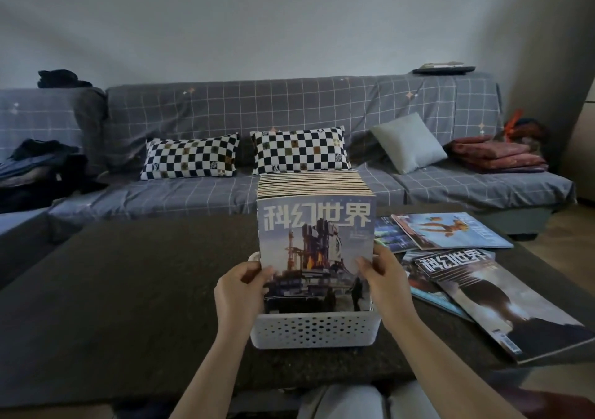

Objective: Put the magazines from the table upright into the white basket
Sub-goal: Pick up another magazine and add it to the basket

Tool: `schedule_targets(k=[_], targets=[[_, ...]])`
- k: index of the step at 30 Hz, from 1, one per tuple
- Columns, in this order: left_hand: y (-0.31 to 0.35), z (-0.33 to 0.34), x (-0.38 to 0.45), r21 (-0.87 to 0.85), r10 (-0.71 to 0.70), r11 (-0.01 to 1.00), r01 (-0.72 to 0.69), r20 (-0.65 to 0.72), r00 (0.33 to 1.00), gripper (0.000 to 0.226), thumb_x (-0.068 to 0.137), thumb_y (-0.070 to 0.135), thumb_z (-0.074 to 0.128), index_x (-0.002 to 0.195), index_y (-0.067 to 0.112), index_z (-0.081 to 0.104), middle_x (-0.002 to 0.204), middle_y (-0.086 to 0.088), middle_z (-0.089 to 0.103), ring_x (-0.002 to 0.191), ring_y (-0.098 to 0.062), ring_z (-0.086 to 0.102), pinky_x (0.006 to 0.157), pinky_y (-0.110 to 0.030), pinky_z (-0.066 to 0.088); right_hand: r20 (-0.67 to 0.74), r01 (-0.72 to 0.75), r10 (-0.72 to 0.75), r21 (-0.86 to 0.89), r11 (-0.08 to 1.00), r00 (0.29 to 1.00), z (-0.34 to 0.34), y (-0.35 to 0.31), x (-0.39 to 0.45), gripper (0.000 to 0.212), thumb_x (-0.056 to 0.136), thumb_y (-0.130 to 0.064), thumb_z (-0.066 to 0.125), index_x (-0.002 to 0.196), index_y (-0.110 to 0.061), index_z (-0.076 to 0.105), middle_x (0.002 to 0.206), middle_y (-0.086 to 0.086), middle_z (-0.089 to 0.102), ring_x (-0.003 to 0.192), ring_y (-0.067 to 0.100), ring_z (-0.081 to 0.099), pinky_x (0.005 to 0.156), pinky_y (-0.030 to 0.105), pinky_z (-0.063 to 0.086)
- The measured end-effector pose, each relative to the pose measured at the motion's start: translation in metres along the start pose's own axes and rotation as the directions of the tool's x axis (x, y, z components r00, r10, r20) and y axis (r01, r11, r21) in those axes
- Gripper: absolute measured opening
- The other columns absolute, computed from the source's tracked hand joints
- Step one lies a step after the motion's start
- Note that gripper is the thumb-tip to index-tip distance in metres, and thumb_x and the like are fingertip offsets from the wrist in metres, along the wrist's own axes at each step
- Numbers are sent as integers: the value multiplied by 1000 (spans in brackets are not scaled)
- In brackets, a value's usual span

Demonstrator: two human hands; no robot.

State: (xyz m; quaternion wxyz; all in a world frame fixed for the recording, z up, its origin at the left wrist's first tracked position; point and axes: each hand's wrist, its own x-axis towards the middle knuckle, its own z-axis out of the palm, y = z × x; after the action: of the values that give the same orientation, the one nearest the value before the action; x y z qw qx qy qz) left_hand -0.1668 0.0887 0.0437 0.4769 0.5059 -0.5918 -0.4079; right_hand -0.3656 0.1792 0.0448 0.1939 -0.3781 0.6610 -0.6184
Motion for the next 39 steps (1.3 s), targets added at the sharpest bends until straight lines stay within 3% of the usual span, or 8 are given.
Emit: schedule_targets(k=[6,13,18,20,22,32,35,39], targets=[[-4,1,1,-67,79,994,-88,-126,989,16,83,15,72,89,29,70,85,11,72,74,-8,70,55,-15,52,-184,29,-20,46,999,983,6,2,-2,20,86,-20,65,105,-23,58,89,-6,69,83,13,66,73,33,54],[-12,2,3,1,115,993,-116,-144,983,17,83,16,72,97,25,72,82,17,69,75,-1,65,59,-12,46,-272,78,-58,64,995,960,11,5,-2,23,84,-18,68,102,-28,58,91,-3,68,84,14,65,74,33,54],[-19,5,-1,138,180,977,-164,-117,977,26,85,13,69,111,10,71,71,20,63,57,1,61,46,-7,44,-279,81,-75,8,997,957,10,9,3,39,87,-21,64,125,-24,58,110,0,65,93,13,62,78,29,52],[-19,7,-1,163,175,974,-158,-93,980,27,87,13,68,113,7,69,70,16,63,53,-6,60,43,-9,43,-237,82,-91,-47,996,967,10,13,4,40,90,-22,60,129,-21,55,96,3,72,67,6,58,57,17,45],[-19,10,-2,159,162,976,-146,-89,983,27,88,13,66,114,8,69,68,21,60,53,-8,60,41,-11,43,-227,99,-119,-97,990,967,11,15,3,41,91,-23,57,132,-18,50,72,8,70,50,9,43,45,20,32],[-13,12,-10,127,98,988,-85,-99,990,30,91,18,62,119,8,65,73,19,61,59,-7,61,48,-13,41,-188,99,-133,-181,978,973,11,18,5,46,94,-26,53,137,-21,41,58,18,57,49,16,34,47,29,26],[-6,14,-19,92,150,986,-138,-132,980,38,91,25,62,127,14,60,98,10,66,83,-3,63,63,-12,43,-161,106,-136,-179,978,978,8,17,2,47,93,-27,53,139,-19,42,66,16,65,51,11,41,42,18,27],[0,19,-32,33,159,987,-156,-209,965,31,90,32,62,117,22,53,112,4,56,87,-2,57,66,-19,45,-138,92,-111,-139,986,984,-1,15,-7,47,92,-27,55,137,-19,45,122,-5,63,89,-7,53,58,-1,42]])
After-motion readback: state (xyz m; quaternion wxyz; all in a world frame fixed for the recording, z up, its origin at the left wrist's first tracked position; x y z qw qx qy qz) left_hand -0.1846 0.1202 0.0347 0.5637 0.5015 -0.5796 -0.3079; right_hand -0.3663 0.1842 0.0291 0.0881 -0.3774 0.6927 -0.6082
